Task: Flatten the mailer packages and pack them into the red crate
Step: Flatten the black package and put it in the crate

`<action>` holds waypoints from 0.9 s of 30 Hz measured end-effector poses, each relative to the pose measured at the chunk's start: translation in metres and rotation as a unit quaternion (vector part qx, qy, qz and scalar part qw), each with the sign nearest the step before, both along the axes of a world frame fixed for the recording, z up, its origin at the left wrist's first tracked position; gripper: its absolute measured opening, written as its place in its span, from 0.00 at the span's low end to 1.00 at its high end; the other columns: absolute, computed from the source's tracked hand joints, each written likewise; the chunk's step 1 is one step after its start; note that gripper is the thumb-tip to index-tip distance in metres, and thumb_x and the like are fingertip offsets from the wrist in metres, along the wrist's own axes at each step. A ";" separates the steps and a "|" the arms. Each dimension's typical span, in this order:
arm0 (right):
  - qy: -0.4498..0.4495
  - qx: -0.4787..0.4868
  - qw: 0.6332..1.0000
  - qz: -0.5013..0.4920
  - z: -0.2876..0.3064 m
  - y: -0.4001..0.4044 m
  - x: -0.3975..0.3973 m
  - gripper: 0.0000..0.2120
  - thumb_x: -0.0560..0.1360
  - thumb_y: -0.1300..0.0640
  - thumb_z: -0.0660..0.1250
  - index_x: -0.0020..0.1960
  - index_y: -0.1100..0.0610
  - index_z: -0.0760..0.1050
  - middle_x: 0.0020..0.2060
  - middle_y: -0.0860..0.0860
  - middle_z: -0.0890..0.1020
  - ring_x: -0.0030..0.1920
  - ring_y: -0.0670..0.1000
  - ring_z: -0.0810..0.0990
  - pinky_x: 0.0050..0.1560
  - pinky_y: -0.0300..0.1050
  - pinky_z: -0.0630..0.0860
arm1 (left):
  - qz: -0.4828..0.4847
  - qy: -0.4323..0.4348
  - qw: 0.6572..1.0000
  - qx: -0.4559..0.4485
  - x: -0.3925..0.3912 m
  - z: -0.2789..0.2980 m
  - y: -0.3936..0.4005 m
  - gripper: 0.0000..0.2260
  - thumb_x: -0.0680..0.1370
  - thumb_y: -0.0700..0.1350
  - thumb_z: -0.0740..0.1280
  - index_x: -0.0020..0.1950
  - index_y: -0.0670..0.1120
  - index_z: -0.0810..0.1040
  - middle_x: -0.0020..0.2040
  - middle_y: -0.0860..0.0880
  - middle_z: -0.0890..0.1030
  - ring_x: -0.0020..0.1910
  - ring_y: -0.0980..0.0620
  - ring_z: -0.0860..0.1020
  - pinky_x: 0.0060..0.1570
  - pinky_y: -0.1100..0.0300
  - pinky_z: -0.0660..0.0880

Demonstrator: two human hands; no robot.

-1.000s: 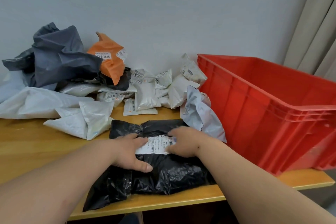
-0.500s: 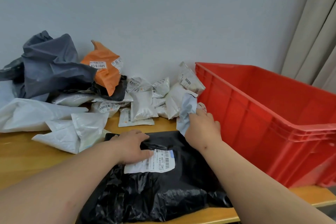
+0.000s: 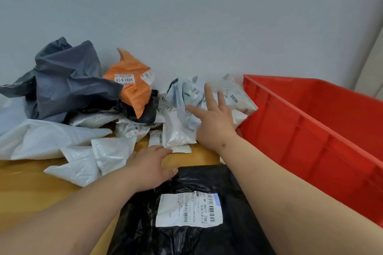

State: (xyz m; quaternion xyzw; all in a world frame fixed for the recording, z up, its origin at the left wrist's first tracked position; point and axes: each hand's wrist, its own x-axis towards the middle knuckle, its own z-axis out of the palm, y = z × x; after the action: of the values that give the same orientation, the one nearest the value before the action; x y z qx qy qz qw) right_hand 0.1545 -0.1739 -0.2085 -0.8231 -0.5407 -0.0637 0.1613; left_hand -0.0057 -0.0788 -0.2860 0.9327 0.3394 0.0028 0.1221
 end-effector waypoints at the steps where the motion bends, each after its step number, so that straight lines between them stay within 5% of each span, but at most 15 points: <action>1: 0.017 -0.004 1.000 -0.002 -0.006 -0.002 0.002 0.36 0.74 0.64 0.61 0.75 0.36 0.61 0.78 0.45 0.32 0.78 0.57 0.32 0.78 0.60 0.39 | -0.003 0.013 1.000 -0.004 0.000 -0.003 0.000 0.32 0.76 0.67 0.60 0.78 0.57 0.58 0.78 0.53 0.59 0.76 0.49 0.59 0.74 0.47 0.58; 7: 0.056 -0.086 0.994 -0.048 -0.034 -0.040 -0.007 0.23 0.77 0.53 0.63 0.72 0.45 0.69 0.77 0.50 0.57 0.74 0.59 0.56 0.72 0.55 0.57 | -0.022 0.047 0.998 -0.034 -0.005 -0.014 -0.016 0.36 0.75 0.69 0.60 0.79 0.56 0.56 0.79 0.53 0.57 0.77 0.47 0.56 0.74 0.47 0.59; 10: 0.094 -0.137 0.985 -0.051 -0.050 -0.060 -0.016 0.26 0.76 0.45 0.65 0.73 0.44 0.67 0.73 0.51 0.62 0.74 0.58 0.59 0.73 0.55 0.61 | -0.029 0.068 0.997 -0.012 -0.012 -0.008 -0.031 0.38 0.74 0.71 0.59 0.79 0.56 0.55 0.78 0.52 0.58 0.76 0.46 0.57 0.73 0.45 0.60; 12: 0.120 -0.186 0.974 -0.045 -0.059 -0.079 -0.021 0.31 0.75 0.36 0.64 0.75 0.44 0.64 0.74 0.53 0.61 0.75 0.59 0.59 0.73 0.57 0.61 | -0.032 0.096 0.995 0.000 -0.019 -0.005 -0.043 0.39 0.73 0.73 0.56 0.79 0.58 0.52 0.79 0.52 0.56 0.77 0.45 0.55 0.73 0.43 0.59; 16: 0.140 -0.288 0.946 -0.045 -0.075 -0.106 -0.035 0.43 0.72 0.23 0.53 0.80 0.42 0.47 0.81 0.49 0.45 0.80 0.59 0.44 0.77 0.61 0.46 | -0.025 0.155 0.987 0.019 -0.029 -0.007 -0.068 0.42 0.73 0.75 0.52 0.80 0.58 0.44 0.81 0.52 0.42 0.79 0.44 0.47 0.75 0.43 0.50; 27: 0.058 -0.264 0.962 -0.039 -0.120 -0.126 -0.053 0.42 0.72 0.22 0.43 0.80 0.41 0.38 0.80 0.48 0.36 0.78 0.60 0.34 0.73 0.68 0.33 | -0.005 0.153 0.987 -0.044 -0.040 -0.029 -0.090 0.43 0.72 0.75 0.50 0.78 0.58 0.35 0.79 0.54 0.33 0.79 0.49 0.38 0.76 0.43 0.45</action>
State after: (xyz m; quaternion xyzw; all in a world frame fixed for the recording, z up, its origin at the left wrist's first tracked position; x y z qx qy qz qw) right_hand 0.1019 -0.2995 -0.3283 -0.8591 -0.4955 0.1234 -0.0336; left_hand -0.0454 -0.1688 -0.3148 0.9177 0.3488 -0.1554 0.1094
